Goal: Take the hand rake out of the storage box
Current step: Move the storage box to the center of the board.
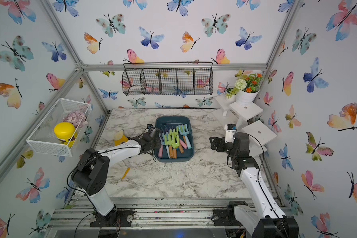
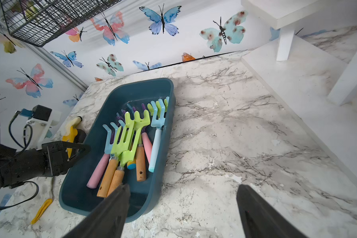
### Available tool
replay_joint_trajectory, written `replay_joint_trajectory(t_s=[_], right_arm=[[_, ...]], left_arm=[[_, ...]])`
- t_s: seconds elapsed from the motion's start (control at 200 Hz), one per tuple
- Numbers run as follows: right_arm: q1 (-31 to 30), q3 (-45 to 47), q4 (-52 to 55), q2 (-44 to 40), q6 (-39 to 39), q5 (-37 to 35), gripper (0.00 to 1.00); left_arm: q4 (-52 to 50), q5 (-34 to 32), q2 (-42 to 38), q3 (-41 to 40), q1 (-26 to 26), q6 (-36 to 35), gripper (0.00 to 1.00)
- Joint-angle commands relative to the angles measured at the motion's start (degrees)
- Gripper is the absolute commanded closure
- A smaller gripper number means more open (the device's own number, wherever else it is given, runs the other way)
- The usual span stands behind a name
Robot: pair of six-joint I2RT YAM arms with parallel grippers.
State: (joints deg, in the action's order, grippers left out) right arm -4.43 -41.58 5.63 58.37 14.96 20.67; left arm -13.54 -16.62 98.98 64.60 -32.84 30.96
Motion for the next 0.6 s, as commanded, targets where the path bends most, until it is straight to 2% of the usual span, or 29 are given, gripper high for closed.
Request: replay_joint_trajectory(t_s=[0.0,0.596], right_arm=[[0.18,-1.64,2.75,0.14,0.16,4.3,0.12],[0.03,-2.12,7.84,0.17,1.1,14.13,0.16]], left_arm=[[-0.69,-2.85,-4.63,-2.06,-0.84,-1.78,0.95],[4.53,0.94,-14.43,-15.35,-0.91,-4.3,0.95]])
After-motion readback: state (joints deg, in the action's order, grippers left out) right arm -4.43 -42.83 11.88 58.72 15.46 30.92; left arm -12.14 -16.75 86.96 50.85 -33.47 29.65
